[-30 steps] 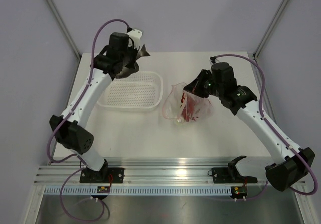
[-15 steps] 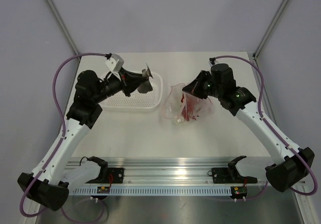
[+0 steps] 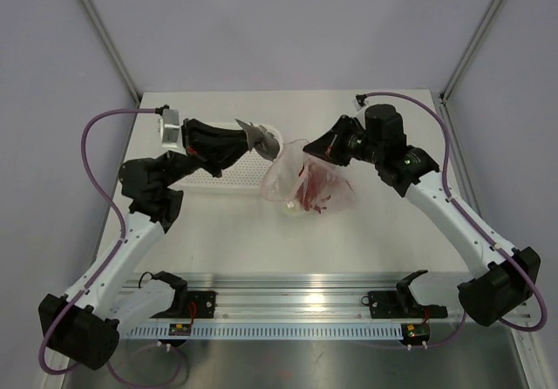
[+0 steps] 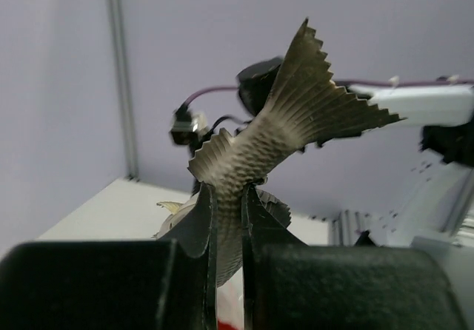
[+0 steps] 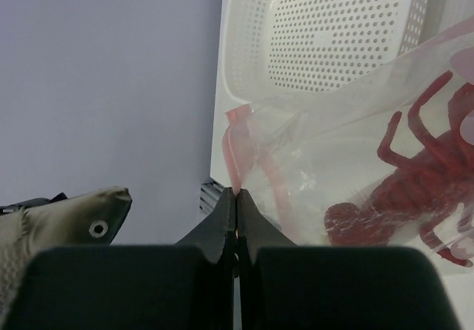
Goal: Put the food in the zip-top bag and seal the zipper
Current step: Pick up the fake fish from the bin, then place the fake fish in the zipper food storage bag.
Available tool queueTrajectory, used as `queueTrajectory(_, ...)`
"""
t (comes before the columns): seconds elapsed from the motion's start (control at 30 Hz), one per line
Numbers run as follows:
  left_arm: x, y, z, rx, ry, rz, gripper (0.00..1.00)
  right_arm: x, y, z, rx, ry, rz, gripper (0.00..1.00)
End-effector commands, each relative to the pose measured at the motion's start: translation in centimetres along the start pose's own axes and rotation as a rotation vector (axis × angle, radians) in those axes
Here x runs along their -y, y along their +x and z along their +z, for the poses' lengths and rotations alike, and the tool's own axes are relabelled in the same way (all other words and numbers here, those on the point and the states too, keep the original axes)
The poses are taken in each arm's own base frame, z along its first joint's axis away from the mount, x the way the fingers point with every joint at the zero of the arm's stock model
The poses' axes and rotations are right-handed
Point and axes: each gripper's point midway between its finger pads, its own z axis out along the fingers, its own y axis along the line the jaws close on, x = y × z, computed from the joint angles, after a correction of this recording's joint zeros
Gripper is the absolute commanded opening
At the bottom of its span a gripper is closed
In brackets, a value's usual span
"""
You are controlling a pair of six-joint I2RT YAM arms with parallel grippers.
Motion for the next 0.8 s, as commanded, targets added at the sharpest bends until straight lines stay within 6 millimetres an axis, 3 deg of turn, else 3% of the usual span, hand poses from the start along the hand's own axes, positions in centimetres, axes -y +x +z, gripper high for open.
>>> queueTrajectory(0.0,2.7,-2.4,0.2,0.13,0.163,-0.01,0.0,-6.2,-1.8,-1.6,0.033,-0.197,-0.025,0.0)
queueTrajectory(0.07,3.7,-2.8,-0.1,0.179,0.219,-0.023,0.0,-7.1,-2.0,-1.9,0.034,-0.219,-0.027,0.0)
queueTrajectory(0.2,3.7,-2.1,0.0,0.182,0.273,-0.061,0.0,-8.3,-2.2,-2.6,0.039,-0.25,-0.03,0.0)
queueTrajectory(0.77,-1.0,2.3,1.8,0.134,0.26,-0.153,0.0,-9.2,-2.1,-4.2,0.051,-0.28,-0.045,0.0)
